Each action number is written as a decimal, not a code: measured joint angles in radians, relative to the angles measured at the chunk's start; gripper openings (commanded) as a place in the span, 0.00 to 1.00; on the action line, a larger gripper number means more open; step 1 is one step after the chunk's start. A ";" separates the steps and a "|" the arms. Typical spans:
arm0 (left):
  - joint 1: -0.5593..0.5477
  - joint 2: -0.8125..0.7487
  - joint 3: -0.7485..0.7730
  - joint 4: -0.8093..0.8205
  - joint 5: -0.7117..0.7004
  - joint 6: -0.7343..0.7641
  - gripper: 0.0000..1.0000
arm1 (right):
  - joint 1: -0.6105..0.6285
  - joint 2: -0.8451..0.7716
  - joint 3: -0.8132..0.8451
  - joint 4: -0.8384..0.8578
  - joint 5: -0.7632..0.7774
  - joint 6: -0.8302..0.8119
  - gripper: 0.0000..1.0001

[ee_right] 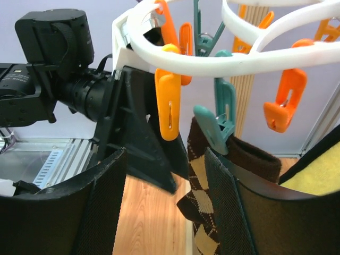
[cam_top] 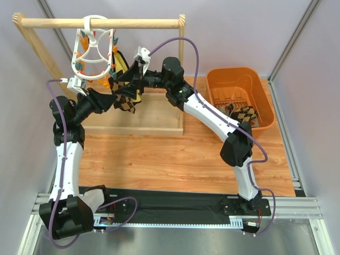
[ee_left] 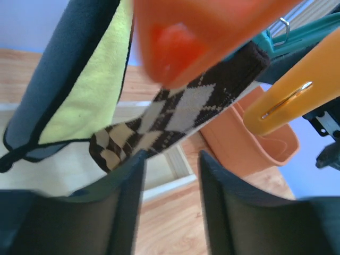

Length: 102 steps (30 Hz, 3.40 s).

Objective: Remove the socks clipped to the hanger

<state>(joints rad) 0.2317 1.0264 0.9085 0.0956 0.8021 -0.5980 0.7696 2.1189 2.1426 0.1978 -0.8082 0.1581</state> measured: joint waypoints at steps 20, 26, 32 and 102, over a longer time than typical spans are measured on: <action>-0.011 0.045 0.003 0.130 -0.029 0.028 0.59 | -0.007 -0.092 -0.060 -0.016 -0.014 0.014 0.64; -0.050 0.121 0.000 0.192 -0.011 -0.014 0.31 | -0.007 -0.098 -0.063 -0.023 -0.019 0.018 0.66; -0.056 0.105 0.000 0.170 0.015 -0.026 0.10 | -0.014 -0.113 -0.065 -0.036 -0.024 0.011 0.59; -0.055 -0.189 -0.013 0.005 0.248 -0.112 0.04 | -0.024 0.224 0.340 0.293 -0.124 0.647 0.78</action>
<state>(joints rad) 0.1764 0.8375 0.8951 0.1001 1.0504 -0.7101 0.7460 2.3432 2.4828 0.4908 -0.9321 0.8047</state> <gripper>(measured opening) 0.054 0.769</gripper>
